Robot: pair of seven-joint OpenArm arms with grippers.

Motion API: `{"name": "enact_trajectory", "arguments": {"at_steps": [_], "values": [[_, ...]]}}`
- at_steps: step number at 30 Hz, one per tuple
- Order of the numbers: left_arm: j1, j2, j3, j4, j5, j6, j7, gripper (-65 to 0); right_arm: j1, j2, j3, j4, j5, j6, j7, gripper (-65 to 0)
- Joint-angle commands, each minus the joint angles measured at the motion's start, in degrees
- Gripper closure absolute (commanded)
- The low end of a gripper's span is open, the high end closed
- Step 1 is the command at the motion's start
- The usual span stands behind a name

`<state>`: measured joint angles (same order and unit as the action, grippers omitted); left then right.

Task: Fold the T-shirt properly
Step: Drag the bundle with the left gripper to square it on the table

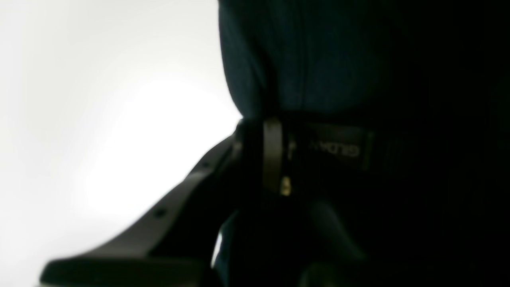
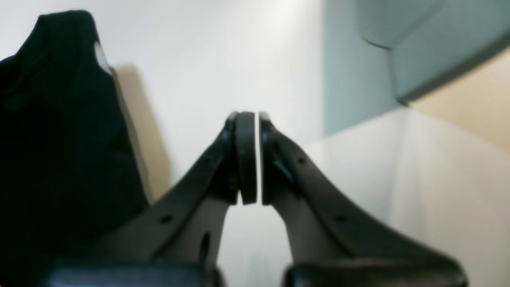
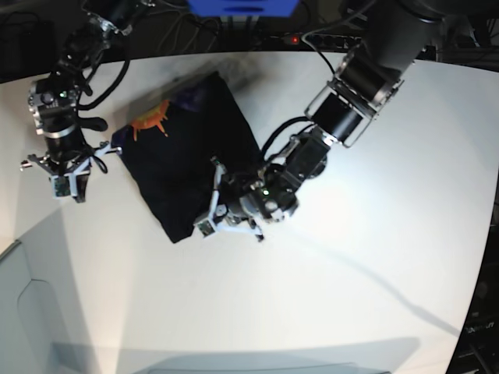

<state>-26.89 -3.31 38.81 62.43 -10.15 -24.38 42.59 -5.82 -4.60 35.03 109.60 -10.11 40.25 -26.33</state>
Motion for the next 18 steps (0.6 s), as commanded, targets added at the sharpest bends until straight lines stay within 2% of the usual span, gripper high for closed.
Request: {"name": "enact_trajectory", "arguments": {"at_steps": [1,5,10,18], "values": [[-0.8,0.8,1.2,-0.9,0.9,-0.1,-0.3,0.0,0.9,0.3,2.1,1.0,0.6,-0.2,1.3,0.0],[-2.2,3.1,4.6,-5.6,3.0,-0.1,-5.4,0.0,2.4,-0.3,9.0,1.0,0.6,-0.2,1.1,0.0],[-5.4,5.6,10.9,-11.7,3.3,-0.1,-8.5,0.0,1.9,-0.9,12.9,1.0,0.6,-0.2,1.0,0.0],[-11.7,9.8,22.0,-17.3,3.3,-0.1,-8.9,0.0,1.4,-3.4,16.4,1.0,0.6,-0.2,1.3,0.0]]}}
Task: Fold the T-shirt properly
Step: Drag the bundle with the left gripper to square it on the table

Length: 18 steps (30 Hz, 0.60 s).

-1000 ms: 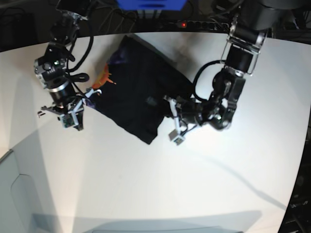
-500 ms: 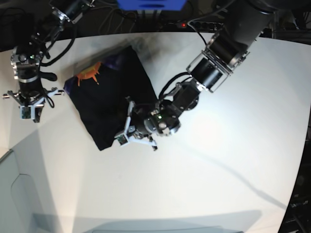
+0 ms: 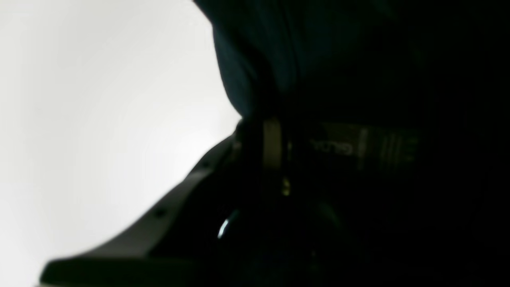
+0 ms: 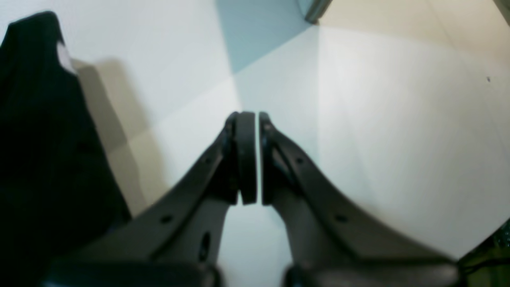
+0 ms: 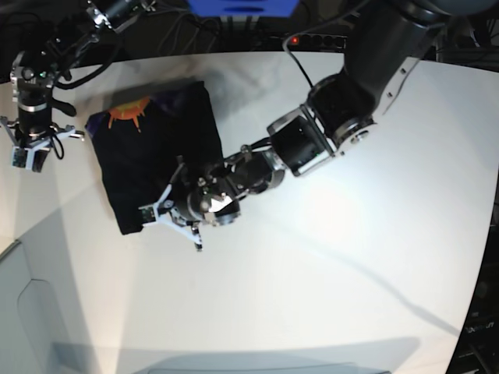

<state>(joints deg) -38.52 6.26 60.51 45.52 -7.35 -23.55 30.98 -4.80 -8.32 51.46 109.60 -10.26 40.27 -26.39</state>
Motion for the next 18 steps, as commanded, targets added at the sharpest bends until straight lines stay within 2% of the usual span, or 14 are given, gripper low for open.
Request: {"name": "enact_trajectory", "arguments": {"at_steps": [1,3,6,8,11,13,18], "values": [[-0.7,0.8,1.8,-0.8,0.5,-1.0,2.7,0.0,0.4,0.4,0.0,1.0,0.7,-0.3,1.4,0.0],[-1.9,1.7,3.7,-0.9,0.5,-1.4,2.7,0.0,0.3,0.3,0.3,1.0,0.7,-0.3,1.3,0.0],[-2.9,2.7,5.2,-0.9,0.5,-5.4,3.1,0.0,0.3,0.3,0.8,1.0,0.6,-0.3,1.1,0.0],[-2.9,2.7,5.5,-1.0,0.6,-6.9,3.2,0.0,0.3,0.3,0.8,1.0,0.6,-0.3,1.1,0.0],[-3.0,2.7,5.5,-1.0,0.7,-6.9,3.3,-1.0,0.0,0.3,1.8,1.0,0.6,-0.3,1.1,0.0],[-3.0,2.7,5.3,-1.0,1.9,-6.7,3.3,-7.2,-0.1,0.3,1.9,1.0,0.6,-0.3,1.1,0.0],[-2.8,2.7,4.9,-0.3,7.4,-6.7,3.3,-28.1,-0.1,0.3,1.9,1.0,0.6,-0.3,1.0,0.0]]}}
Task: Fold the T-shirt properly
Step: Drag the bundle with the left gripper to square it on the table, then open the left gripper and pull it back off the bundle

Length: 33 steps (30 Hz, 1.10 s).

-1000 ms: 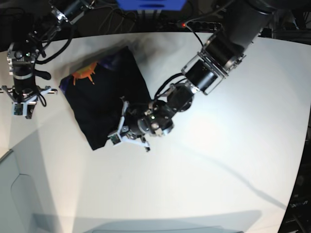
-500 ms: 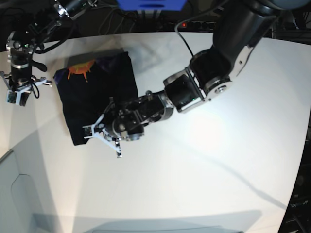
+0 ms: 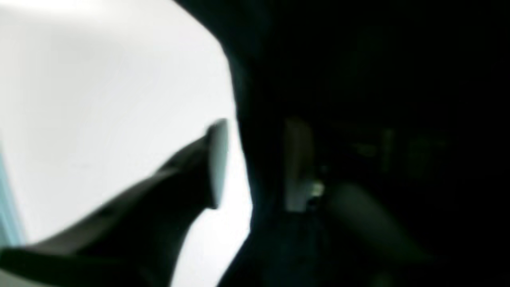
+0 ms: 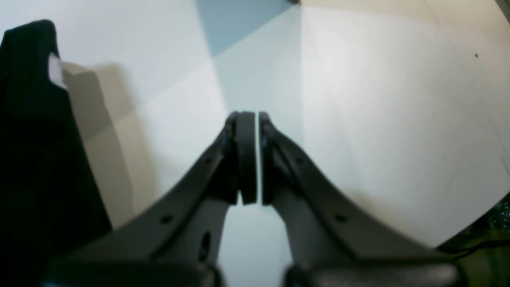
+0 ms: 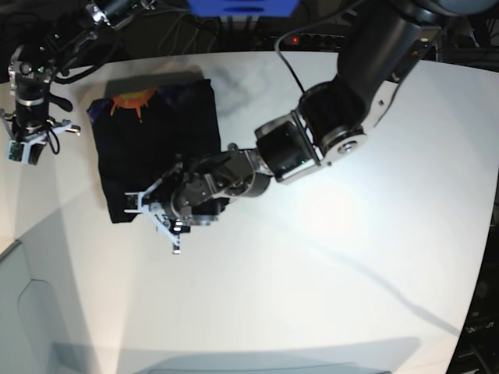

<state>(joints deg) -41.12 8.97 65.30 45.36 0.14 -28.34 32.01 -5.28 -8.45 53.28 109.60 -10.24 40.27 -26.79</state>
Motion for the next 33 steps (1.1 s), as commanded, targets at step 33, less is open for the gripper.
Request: {"name": "enact_trajectory", "arguments": {"at_steps": [33], "values": [[10.3,-13.2,-44.2,45.8,10.2,-2.5,23.7,-46.7,-1.9,-0.6,-0.2,-0.2,0.6,-0.3,1.4,0.0]]}}
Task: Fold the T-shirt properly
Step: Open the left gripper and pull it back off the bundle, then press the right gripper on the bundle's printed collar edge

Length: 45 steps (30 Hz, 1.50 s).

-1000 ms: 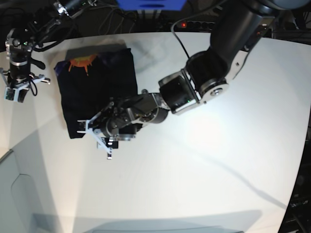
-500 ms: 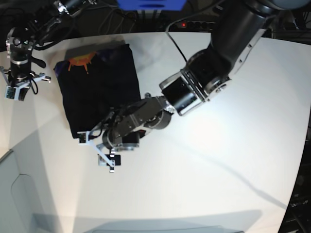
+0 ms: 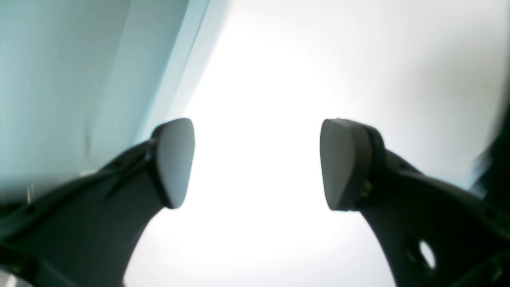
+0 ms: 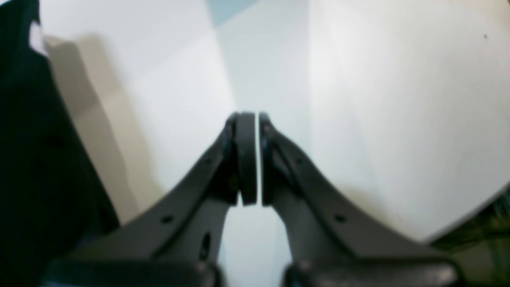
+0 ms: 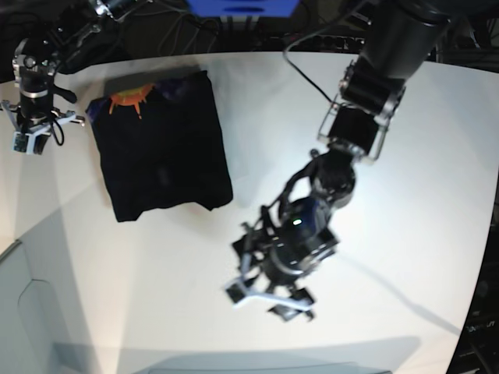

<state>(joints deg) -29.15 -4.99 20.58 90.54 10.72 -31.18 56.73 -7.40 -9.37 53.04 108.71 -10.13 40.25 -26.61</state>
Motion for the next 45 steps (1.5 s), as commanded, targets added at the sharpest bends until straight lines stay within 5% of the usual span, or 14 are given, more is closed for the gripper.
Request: {"name": "enact_trajectory", "arguments": {"at_steps": [1,6,12,23,33,35,40,44,45], "values": [[1.3,-1.1,-3.5,3.0,-0.4,0.4,-0.5,-46.7,0.2,0.4,0.0,-0.3,0.5,-0.2,1.2,0.0],[16.2,-7.9,-21.4,13.7,-0.8,0.4,-0.3,-46.7,-0.2,0.4,0.0,-4.1,0.5,-0.2,1.2,0.0],[30.7,-8.1,-36.3,18.2,-0.9,0.3,-0.8,-46.7,-3.6,0.4,-4.3,-4.7,0.7,-0.2,1.2,0.0],[37.0,-8.5,-47.8,17.9,-0.9,0.3,-0.9,-46.7,-10.4,0.4,-14.0,-4.6,0.8,-0.2,1.2,0.0],[39.0,-8.2,-48.6,18.4,-0.8,0.3,-0.3,-46.0,-10.1,0.4,-11.9,0.7,1.5,-0.2,1.7,0.0],[40.6,-8.1,-48.6,18.4,-0.8,0.3,-0.3,-41.9,-10.0,0.4,-9.8,2.7,4.7,-0.2,1.6,0.0],[45.3,-6.0,-49.5,20.0,-0.8,0.3,-0.3,-20.1,-12.9,0.4,-7.4,7.5,12.3,-0.2,1.7,0.0],[49.4,-1.5,-53.6,22.9,-0.7,0.3,-0.3,0.0,-18.1,0.4,-10.4,7.6,18.3,-0.2,1.8,0.0],[50.5,-0.6,-54.4,23.4,-0.5,0.3,-0.3,0.0,-19.4,0.4,-12.1,7.6,19.0,-0.2,1.9,0.0]]}}
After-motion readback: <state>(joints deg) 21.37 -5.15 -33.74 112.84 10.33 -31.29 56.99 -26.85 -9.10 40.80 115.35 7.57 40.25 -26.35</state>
